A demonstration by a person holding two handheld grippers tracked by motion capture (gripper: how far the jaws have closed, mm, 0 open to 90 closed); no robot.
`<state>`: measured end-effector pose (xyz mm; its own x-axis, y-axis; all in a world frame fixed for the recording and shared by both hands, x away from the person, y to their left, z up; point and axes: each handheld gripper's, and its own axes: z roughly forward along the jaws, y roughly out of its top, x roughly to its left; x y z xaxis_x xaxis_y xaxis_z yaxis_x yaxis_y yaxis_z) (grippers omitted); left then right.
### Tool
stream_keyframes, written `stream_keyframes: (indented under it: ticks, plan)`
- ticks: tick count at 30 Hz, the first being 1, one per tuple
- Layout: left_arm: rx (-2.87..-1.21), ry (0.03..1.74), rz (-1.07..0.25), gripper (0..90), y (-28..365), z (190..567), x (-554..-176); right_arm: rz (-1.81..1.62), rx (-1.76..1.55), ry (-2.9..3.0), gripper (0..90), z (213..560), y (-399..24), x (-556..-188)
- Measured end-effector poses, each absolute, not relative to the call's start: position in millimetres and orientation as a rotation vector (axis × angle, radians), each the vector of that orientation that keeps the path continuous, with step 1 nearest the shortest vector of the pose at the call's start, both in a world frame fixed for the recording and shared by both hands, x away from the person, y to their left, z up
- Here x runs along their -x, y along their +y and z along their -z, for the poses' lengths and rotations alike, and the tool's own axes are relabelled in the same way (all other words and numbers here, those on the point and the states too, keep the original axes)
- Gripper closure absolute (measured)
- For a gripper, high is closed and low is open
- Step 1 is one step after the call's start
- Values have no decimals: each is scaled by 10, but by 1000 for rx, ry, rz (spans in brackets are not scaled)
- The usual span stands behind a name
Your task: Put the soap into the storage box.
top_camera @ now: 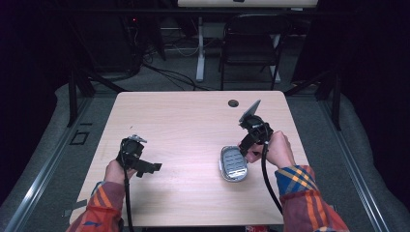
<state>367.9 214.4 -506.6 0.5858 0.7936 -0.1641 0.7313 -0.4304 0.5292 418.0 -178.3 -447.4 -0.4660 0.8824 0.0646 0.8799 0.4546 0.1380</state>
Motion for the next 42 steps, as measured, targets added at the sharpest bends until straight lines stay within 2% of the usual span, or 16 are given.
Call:
stream_keyframes:
  ticks: [21,42]
  plan:
    - [-2260,1205,-152,0,2141,5059,-3671,-207,-1553,2720,368,4470,-1496,-4239]
    - [-2264,1201,-150,0,2130,5056,-3672,-184,-1576,2729,368,4575,-1407,-4281]
